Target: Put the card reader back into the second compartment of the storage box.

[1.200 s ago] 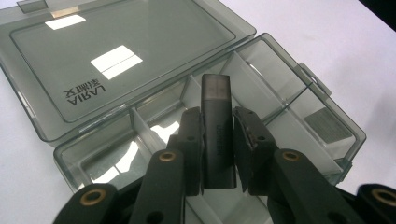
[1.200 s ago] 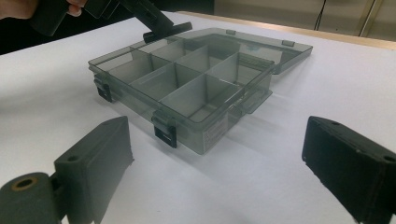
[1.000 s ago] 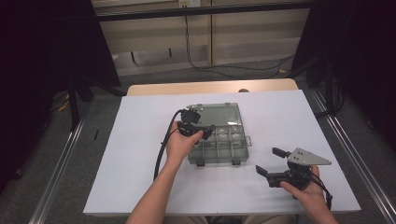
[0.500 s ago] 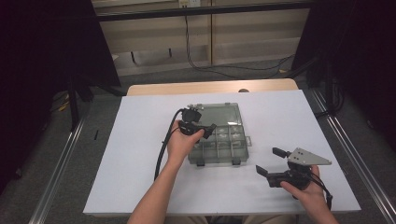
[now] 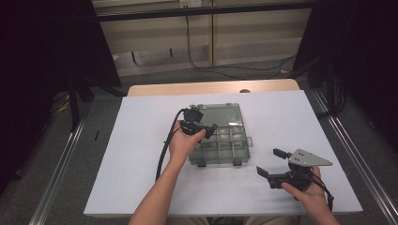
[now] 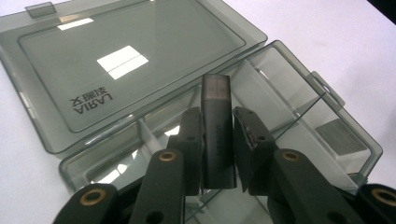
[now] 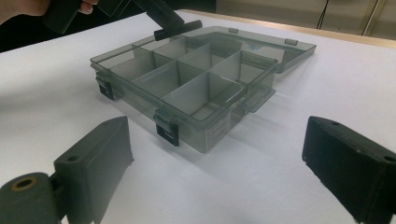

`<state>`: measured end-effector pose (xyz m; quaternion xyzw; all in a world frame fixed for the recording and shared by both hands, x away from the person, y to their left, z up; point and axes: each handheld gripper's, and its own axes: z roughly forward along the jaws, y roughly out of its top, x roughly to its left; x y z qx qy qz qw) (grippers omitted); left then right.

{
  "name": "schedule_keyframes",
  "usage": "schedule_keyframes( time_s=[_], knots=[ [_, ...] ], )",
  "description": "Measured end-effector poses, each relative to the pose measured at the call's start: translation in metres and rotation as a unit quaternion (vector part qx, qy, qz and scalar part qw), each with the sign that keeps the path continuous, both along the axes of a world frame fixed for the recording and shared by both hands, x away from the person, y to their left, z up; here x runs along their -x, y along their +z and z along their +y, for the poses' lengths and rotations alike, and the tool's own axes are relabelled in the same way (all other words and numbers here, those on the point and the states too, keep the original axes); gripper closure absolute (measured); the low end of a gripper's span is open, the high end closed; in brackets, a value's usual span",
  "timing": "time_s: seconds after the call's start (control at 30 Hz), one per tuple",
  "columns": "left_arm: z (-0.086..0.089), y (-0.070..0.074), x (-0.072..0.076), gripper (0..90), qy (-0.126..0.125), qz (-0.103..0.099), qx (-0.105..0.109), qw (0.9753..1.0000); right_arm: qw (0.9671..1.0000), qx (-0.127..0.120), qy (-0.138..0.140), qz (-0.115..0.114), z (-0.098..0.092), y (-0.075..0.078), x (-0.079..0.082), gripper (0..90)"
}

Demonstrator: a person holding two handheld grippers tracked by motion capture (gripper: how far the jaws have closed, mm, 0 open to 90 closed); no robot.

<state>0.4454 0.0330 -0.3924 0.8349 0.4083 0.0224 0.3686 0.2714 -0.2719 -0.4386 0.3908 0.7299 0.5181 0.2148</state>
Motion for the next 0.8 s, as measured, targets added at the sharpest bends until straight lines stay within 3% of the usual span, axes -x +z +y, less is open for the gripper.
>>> schedule_keyframes(
  time_s=[0.8],
  knots=[
    [-0.0065, -0.0045, -0.0025, 73.6, 0.011, 0.001, -0.012, 0.9999, 1.0, -0.001, 0.0, -0.003, 0.0003, 0.0013, 0.0008, 7.8]
  ],
)
